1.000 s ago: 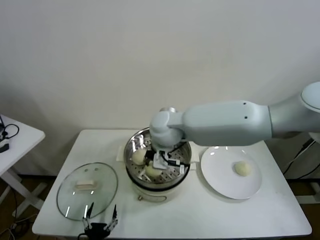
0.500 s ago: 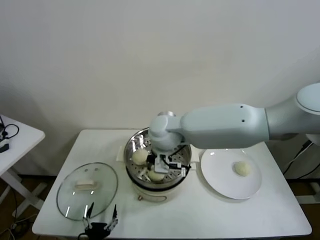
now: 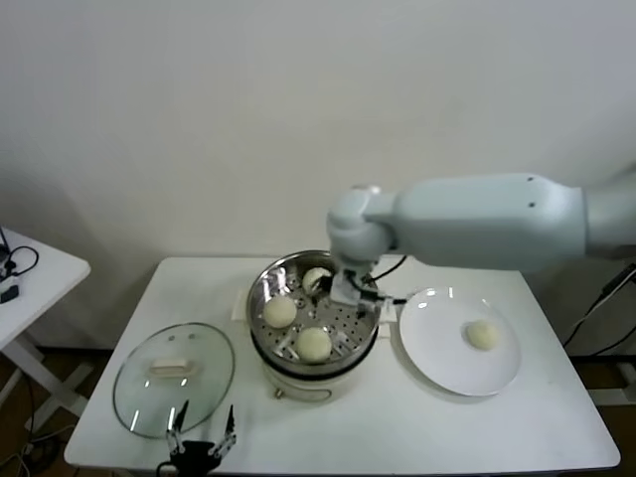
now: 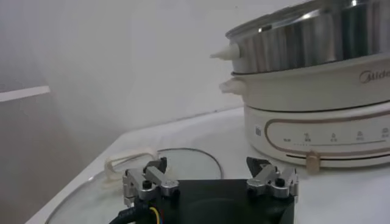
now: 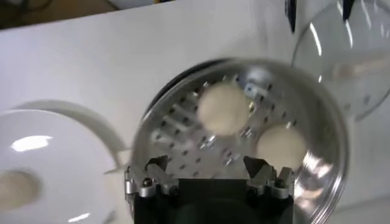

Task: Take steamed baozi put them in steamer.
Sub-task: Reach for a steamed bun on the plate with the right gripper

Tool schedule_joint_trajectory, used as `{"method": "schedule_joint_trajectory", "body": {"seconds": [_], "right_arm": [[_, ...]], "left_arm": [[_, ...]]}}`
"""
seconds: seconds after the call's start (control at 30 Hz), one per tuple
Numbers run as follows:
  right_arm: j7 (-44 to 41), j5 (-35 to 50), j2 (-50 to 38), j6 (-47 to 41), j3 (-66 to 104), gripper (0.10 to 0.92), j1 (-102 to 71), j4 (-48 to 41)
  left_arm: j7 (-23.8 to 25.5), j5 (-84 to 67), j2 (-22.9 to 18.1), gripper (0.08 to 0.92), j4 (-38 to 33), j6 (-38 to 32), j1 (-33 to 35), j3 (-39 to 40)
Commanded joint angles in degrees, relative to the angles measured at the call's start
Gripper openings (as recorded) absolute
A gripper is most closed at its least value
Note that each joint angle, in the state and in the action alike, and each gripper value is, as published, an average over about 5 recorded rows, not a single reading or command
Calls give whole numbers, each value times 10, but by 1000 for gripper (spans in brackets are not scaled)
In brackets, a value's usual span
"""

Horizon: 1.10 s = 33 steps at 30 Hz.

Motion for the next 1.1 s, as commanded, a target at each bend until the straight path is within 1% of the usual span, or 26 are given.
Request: {"method": "schedule_joint_trajectory", "body": {"seconds": [0.03, 0.13, 0.27, 0.43, 0.53, 0.67, 1.1], "right_arm": [[-30, 234, -149, -117, -167, 823, 135, -45], [-16, 223, -201, -155, -176, 823, 102, -48], [10, 149, -263, -190, -139, 823, 7, -70], [28, 56, -304, -199, -14, 823, -150, -137], [31, 22, -308, -195, 60, 823, -231, -177], [33, 6, -299, -190, 119, 823, -295, -220], [35, -43, -266, -152, 198, 823, -384, -322]], "left_arm": [[0, -1, 2, 823, -4, -2, 2, 0], [-1, -4, 3, 823, -10, -2, 3, -1], [-1, -8, 2, 823, -13, -3, 4, -1], [-1, -9, 0, 823, -11, -5, 5, -3], [-1, -8, -1, 823, -9, -6, 6, -5], [-1, -6, -4, 823, -7, -5, 7, -7], [-2, 0, -12, 823, -2, -6, 12, -12]]}}
